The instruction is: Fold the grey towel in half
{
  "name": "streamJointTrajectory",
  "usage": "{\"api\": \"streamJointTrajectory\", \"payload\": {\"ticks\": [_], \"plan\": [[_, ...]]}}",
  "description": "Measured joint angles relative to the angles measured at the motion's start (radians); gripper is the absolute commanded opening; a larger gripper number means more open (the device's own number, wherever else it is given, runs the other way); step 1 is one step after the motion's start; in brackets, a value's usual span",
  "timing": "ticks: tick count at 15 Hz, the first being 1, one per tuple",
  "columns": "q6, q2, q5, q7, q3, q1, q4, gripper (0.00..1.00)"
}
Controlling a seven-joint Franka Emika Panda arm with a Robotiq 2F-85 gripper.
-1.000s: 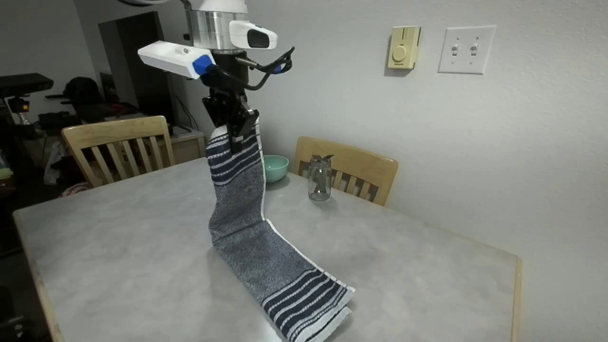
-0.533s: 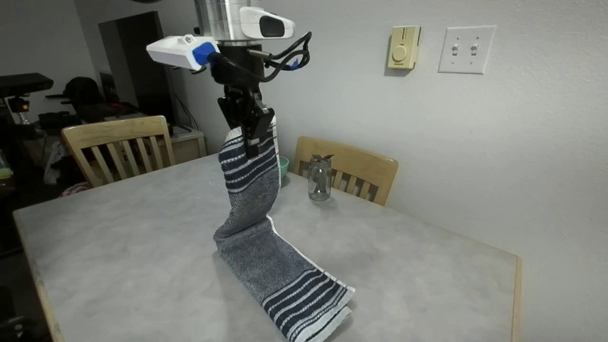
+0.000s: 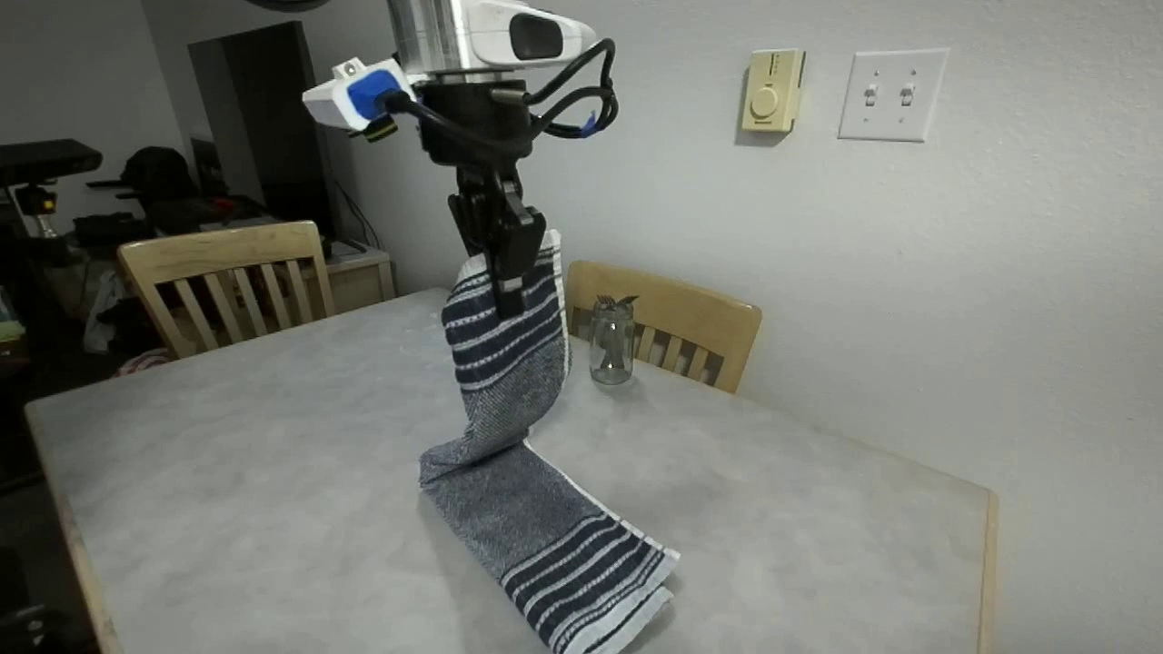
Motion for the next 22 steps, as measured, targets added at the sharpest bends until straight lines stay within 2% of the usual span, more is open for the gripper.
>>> {"api": "streamJointTrajectory", "payload": {"ticks": [4, 7, 8, 10, 12, 18, 21, 22], "plan": [[0.06, 0.012, 0.028, -0.071, -0.035, -0.023, -0.014, 0.02], [0.112, 0.066, 0.164, -0.234, -0.07, -0.05, -0.018, 0.02], [0.119, 0.091, 0.222, -0.295, -0.078, -0.062, -0.018, 0.32], [0.121, 0.143, 0.328, -0.401, -0.081, -0.09, -0.016, 0.38], [0.121, 0.191, 0.388, -0.468, -0.08, -0.113, -0.014, 0.54], [0.124, 0.227, 0.402, -0.495, -0.055, -0.137, 0.001, 0.96], [0.133, 0.185, 0.326, -0.455, -0.026, -0.118, 0.003, 1.0], [0.133, 0.166, 0.287, -0.424, -0.015, -0.103, 0.003, 0.86]]}}
